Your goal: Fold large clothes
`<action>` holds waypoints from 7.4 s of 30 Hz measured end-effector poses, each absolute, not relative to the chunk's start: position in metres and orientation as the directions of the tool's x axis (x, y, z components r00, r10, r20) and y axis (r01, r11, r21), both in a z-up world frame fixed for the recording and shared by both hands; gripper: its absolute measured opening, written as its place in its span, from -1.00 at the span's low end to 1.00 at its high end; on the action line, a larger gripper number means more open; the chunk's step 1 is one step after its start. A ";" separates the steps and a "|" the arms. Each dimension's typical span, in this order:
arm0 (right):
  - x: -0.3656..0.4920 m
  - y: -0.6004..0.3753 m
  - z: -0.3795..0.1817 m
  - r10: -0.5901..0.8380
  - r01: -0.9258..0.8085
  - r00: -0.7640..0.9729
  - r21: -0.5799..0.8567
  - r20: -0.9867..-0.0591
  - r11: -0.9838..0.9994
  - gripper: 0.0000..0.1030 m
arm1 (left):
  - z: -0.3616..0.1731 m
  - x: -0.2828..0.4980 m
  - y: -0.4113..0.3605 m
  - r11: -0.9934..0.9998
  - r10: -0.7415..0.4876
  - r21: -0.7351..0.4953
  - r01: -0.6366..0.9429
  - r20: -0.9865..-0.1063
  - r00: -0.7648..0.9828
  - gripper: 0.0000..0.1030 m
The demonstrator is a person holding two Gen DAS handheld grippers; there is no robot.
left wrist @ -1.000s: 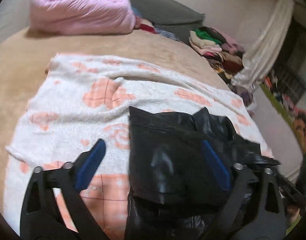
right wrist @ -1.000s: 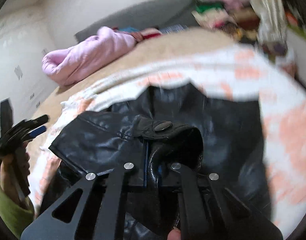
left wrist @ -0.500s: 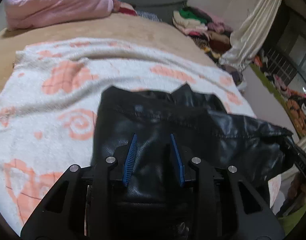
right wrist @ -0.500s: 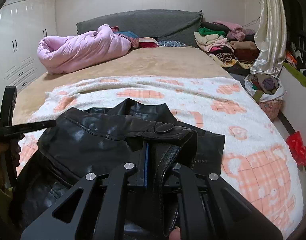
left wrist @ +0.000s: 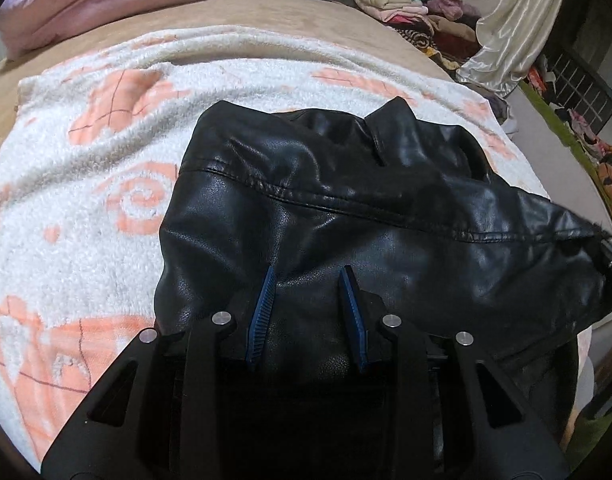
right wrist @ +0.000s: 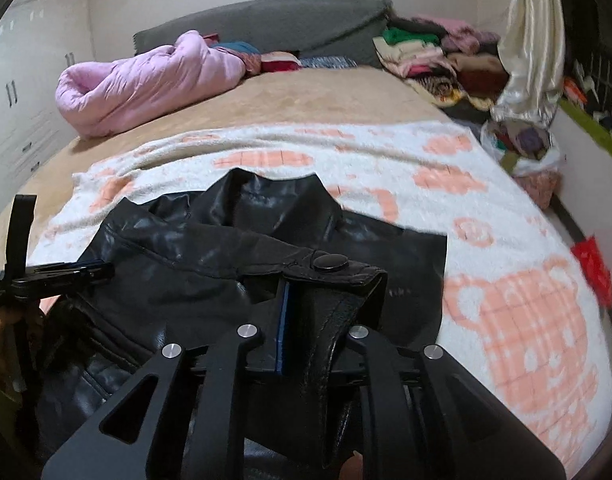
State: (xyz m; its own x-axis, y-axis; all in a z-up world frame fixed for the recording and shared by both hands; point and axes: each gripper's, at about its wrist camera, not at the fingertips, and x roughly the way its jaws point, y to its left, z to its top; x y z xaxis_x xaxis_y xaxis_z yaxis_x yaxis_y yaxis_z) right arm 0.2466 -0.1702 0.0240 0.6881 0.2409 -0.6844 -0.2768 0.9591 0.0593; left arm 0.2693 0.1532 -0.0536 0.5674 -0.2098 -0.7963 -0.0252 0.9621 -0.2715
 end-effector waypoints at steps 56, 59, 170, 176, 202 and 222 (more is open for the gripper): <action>0.209 -0.151 0.021 0.291 -0.272 0.709 0.131 -0.643 0.953 -0.02 | -0.028 0.218 0.083 0.967 -0.251 -0.181 0.181 -0.803 0.541 -0.23; 0.203 -0.138 0.019 0.301 -0.304 0.701 0.111 -0.646 0.946 -0.03 | -0.044 0.218 0.078 0.971 -0.229 -0.155 0.182 -0.828 0.511 -0.24; 0.051 -0.199 0.026 0.279 -0.299 0.687 0.088 -0.671 0.950 0.91 | 0.015 0.072 0.101 0.983 -0.178 -0.166 0.081 -0.733 0.656 0.81; 0.044 -0.206 0.018 0.289 -0.302 0.671 0.105 -0.683 0.948 0.91 | 0.002 0.060 0.106 0.987 -0.153 -0.152 0.056 -0.758 0.635 0.81; 0.015 -0.237 -0.007 0.244 -0.280 0.616 0.081 -0.749 0.957 0.91 | -0.040 0.015 0.162 0.985 -0.117 -0.166 -0.039 -0.826 0.552 0.78; -0.004 -0.258 -0.058 0.311 -0.311 0.417 0.188 -0.854 0.932 0.91 | -0.067 0.013 0.165 0.973 -0.188 -0.228 -0.024 -0.854 0.486 -0.02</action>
